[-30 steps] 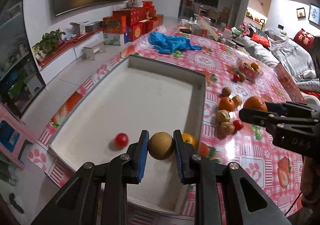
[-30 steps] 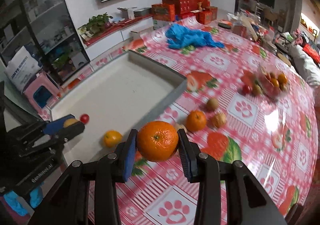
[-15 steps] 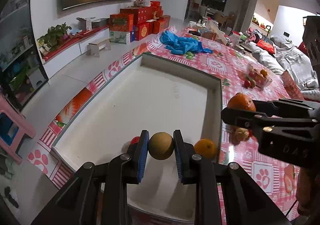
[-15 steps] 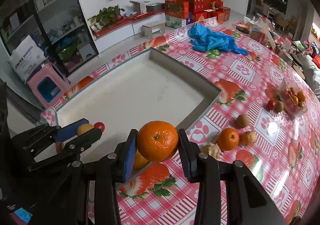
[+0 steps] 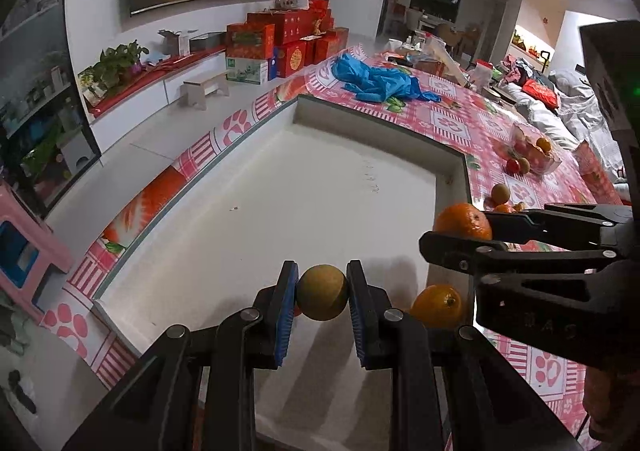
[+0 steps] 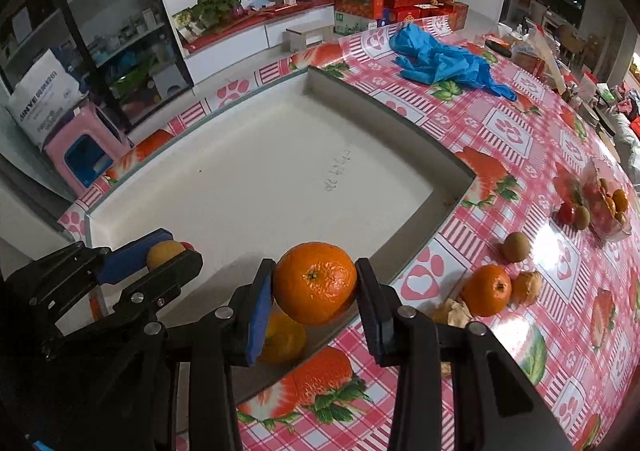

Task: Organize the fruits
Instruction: 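Carry the kiwi in the left tool and orange in the right tool over the tray, then open the left tool over the tray while the right tool releases the orange, then move both open tools back over the loose fruits on the tablecloth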

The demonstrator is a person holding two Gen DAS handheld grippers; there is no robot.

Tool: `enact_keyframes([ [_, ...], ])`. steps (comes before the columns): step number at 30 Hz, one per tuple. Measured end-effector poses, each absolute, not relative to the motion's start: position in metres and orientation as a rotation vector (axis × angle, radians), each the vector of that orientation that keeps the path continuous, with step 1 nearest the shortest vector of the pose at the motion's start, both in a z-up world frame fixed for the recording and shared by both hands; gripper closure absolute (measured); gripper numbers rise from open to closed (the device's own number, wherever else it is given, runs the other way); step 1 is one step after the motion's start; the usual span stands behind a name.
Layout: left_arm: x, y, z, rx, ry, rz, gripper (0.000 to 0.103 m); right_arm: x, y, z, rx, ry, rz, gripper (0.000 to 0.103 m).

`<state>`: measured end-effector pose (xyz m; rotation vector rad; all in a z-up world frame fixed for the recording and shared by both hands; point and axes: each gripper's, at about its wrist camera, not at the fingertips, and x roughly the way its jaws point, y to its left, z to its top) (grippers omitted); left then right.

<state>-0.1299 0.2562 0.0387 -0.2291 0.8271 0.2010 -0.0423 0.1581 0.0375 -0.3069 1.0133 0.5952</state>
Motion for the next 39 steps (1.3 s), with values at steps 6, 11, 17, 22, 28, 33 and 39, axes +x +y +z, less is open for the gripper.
enact_keyframes([
  [6, -0.129, 0.257, 0.036, -0.248, 0.837, 0.199, 0.077, -0.040, 0.161, 0.028, -0.321, 1.035, 0.592, 0.060],
  [11, -0.128, 0.258, 0.034, -0.236, 0.845, 0.204, 0.077, -0.036, 0.160, 0.025, -0.306, 1.056, 0.591, 0.060],
  [17, -0.125, 0.256, 0.034, -0.221, 0.854, 0.209, 0.076, -0.035, 0.156, 0.028, -0.280, 1.051, 0.597, 0.055],
  [22, -0.128, 0.258, 0.036, -0.215, 0.850, 0.244, 0.007, -0.035, 0.149, 0.037, -0.243, 1.031, 0.595, 0.033],
  [28, -0.134, 0.256, 0.047, -0.214, 0.810, 0.263, 0.003, -0.037, 0.133, 0.051, -0.182, 1.008, 0.581, 0.021],
  [33, -0.134, 0.245, 0.054, -0.204, 0.804, 0.247, 0.003, -0.040, 0.104, 0.060, -0.123, 0.993, 0.559, 0.018],
  [39, -0.134, 0.211, 0.062, -0.139, 0.811, 0.207, 0.003, -0.037, 0.046, 0.058, -0.004, 1.008, 0.458, 0.000],
])
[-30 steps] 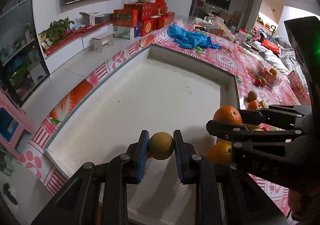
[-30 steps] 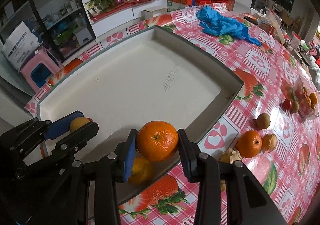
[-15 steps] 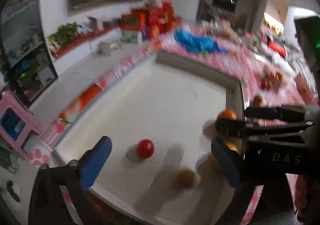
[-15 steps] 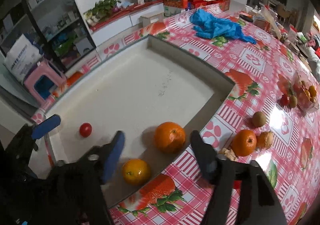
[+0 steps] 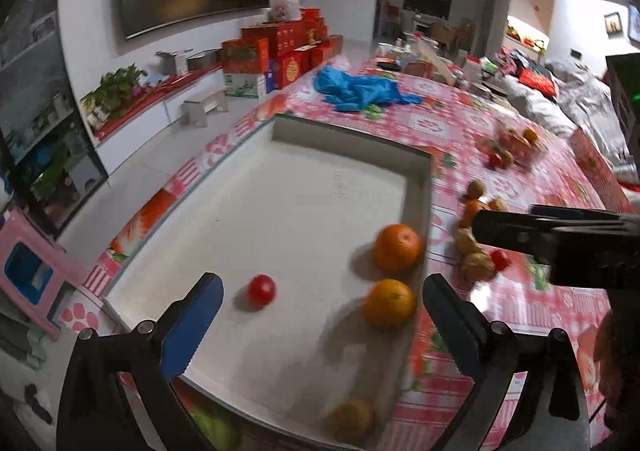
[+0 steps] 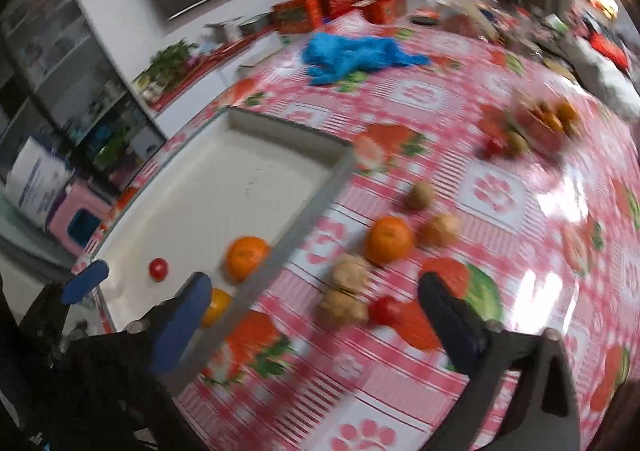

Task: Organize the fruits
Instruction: 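Move both open tools back over the loose fruits on the tablecloth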

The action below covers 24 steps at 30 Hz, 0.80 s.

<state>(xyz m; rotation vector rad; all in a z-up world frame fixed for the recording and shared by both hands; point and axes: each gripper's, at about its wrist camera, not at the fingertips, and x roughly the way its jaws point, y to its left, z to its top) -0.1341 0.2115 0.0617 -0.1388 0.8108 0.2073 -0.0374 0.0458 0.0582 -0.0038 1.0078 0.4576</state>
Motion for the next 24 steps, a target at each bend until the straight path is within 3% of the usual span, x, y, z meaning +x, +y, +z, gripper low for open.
enact_keyframes([
  [16, -0.133, 0.108, 0.052, -0.030, 0.886, 0.011, 0.003, -0.059, -0.089, 0.011, 0.051, 1.058, 0.154, 0.000],
  [24, -0.124, 0.072, 0.026, -0.011, 0.920, -0.002, 0.003, -0.076, -0.111, -0.005, -0.010, 1.026, 0.041, 0.000],
])
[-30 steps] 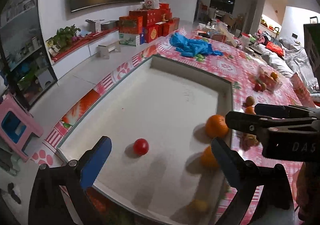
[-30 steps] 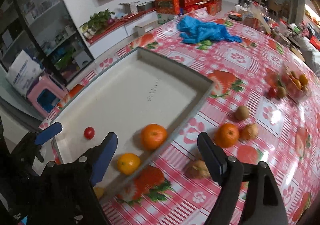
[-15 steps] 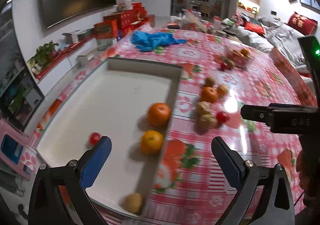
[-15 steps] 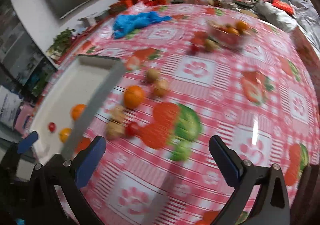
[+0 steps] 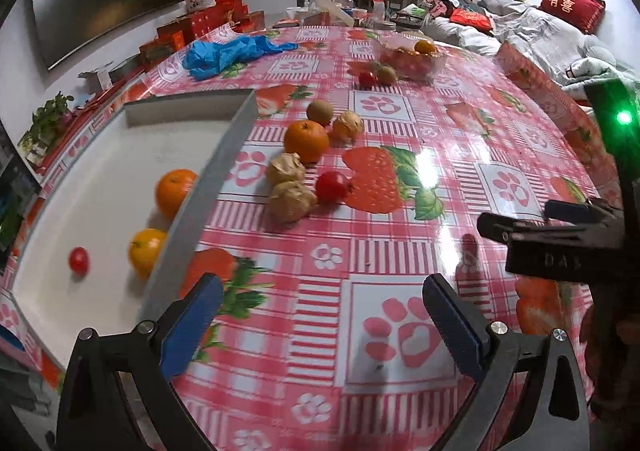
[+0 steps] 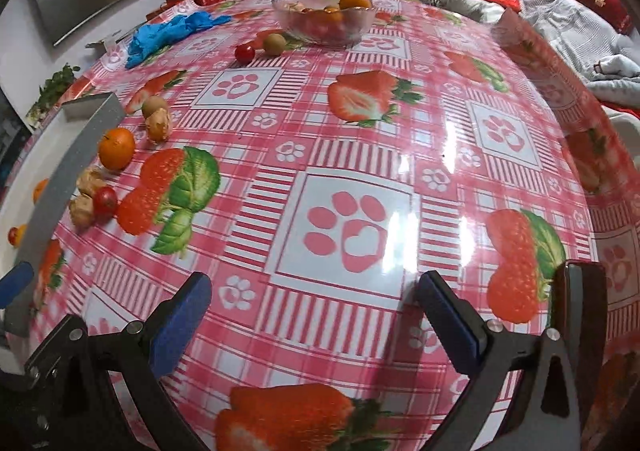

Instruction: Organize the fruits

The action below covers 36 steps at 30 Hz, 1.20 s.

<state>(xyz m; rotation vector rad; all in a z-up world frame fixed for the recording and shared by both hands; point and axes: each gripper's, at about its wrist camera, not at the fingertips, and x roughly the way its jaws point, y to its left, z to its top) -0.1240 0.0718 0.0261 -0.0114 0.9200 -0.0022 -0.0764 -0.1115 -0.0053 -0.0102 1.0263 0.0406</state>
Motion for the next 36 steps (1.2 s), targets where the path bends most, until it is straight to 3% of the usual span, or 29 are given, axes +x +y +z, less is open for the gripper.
enact_keyframes([
  [36, -0.112, 0.064, 0.002, -0.037, 0.946, 0.022, 0.001, -0.082, -0.108, -0.010, -0.032, 0.955, 0.012, 0.000],
])
